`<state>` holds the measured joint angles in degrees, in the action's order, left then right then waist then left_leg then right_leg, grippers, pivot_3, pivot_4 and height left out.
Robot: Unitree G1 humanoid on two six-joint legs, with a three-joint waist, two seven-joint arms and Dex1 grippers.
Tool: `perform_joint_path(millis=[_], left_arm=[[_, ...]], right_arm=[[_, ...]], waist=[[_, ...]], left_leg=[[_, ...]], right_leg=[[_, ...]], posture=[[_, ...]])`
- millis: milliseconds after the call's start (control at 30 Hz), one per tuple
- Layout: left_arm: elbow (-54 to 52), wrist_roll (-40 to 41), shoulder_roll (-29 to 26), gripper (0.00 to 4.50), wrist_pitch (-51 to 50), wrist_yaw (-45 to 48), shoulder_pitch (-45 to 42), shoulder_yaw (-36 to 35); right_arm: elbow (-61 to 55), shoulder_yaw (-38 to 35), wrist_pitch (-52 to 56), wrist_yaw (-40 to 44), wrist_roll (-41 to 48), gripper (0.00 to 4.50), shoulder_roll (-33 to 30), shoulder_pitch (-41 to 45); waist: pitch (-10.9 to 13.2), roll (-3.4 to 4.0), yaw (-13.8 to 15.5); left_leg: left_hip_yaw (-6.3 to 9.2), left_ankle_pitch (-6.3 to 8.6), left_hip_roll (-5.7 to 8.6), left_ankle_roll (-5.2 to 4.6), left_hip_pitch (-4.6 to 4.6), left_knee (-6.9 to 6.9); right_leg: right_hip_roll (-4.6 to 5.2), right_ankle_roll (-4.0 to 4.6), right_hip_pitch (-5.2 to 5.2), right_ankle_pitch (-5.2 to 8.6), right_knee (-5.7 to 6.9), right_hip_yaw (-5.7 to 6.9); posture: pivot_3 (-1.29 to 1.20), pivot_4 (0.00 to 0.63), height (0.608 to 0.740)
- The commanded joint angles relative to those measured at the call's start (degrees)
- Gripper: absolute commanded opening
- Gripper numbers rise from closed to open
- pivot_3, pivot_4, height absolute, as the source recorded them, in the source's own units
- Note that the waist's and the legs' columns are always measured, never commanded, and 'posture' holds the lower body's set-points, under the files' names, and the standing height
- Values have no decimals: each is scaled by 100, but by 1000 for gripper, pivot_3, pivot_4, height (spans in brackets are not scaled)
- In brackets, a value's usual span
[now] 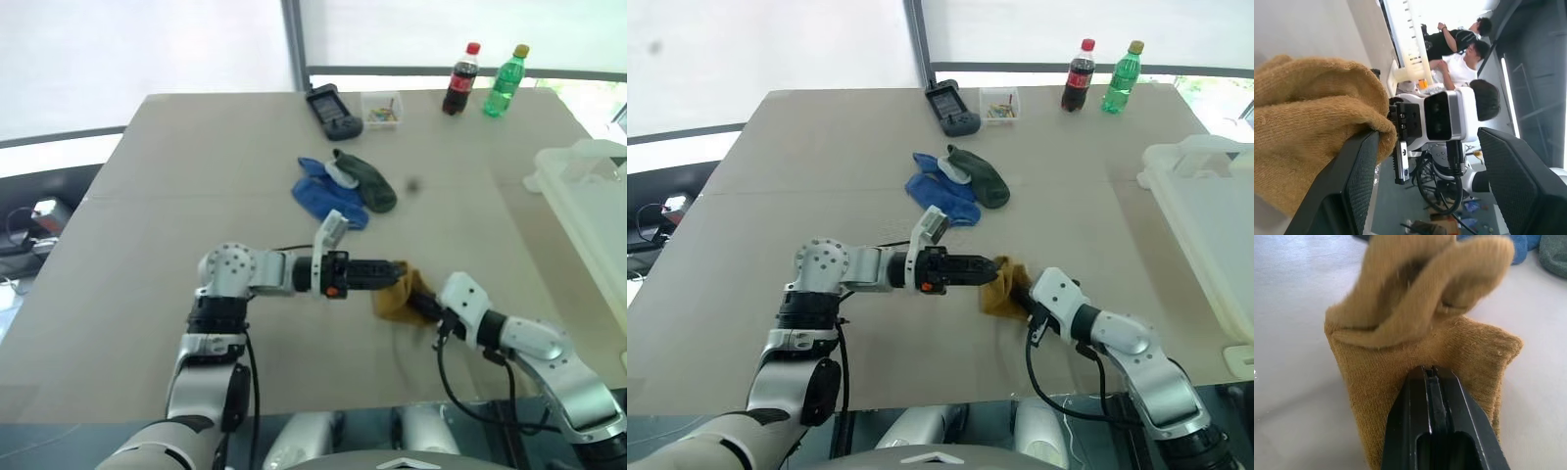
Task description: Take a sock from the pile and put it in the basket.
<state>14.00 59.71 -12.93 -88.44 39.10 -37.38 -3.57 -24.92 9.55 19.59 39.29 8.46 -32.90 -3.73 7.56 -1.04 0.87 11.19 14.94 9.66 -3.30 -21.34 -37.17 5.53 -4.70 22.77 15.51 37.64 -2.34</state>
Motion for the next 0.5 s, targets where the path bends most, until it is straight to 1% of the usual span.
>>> perform_joint_path(millis=[33, 167, 267, 333, 367, 433, 500], left_arm=[[261, -255, 107, 3406, 327, 337, -236, 258], [786, -777, 380, 3406, 802, 464, -376, 626], [1152, -1155, 558, 3406, 1140, 512, -433, 809], [1256, -1311, 640, 3611, 1247, 601, -429, 908], [1308, -1392, 666, 3611, 1301, 645, -425, 956], [1446, -1564, 706, 3611, 1454, 738, -411, 1056], [1567, -1700, 744, 3611, 1588, 810, -401, 1087]], right_arm=[[-333, -122, 36, -63, 20, 0, -35, -52], [-505, -167, 114, -138, -20, 0, -61, -62], [-764, -267, 325, -152, -59, 0, -235, -115], [-1116, -482, 710, -112, 106, 537, -401, -254], [-1307, -586, 895, -76, 196, 843, -494, -343], [-1571, -795, 1096, -106, 248, 1707, -609, -500], [-1842, -1094, 1363, -190, 439, 2582, -592, -663]], waist=[[0, -1, 2], [1, -1, 9], [1, -2, 14], [1, -2, 19], [1, -2, 18], [0, -2, 30], [-1, -3, 50]], left_leg=[[1, 0, 0, 0, 0, 0], [1, 0, 1, 0, -1, -1], [1, 0, 3, 0, -3, -1], [2, 0, 3, 0, -6, -1], [3, 0, 3, 0, -11, -4], [8, 0, 2, 0, -20, -9], [11, 0, 3, 0, -22, -15]], right_leg=[[0, 0, 0, 0, 0, 1], [1, 0, 0, 0, -1, 0], [2, -1, 0, 0, -2, 1], [3, -1, 2, 0, -3, 2], [3, -1, 3, 0, -3, 3], [5, -1, 4, 0, -1, 3], [4, -2, 3, -1, -2, 3]], posture=[[0, 150, 740], [0, 150, 740], [0, 150, 740], [0, 150, 740], [0, 150, 740], [0, 150, 740], [0, 150, 740]])
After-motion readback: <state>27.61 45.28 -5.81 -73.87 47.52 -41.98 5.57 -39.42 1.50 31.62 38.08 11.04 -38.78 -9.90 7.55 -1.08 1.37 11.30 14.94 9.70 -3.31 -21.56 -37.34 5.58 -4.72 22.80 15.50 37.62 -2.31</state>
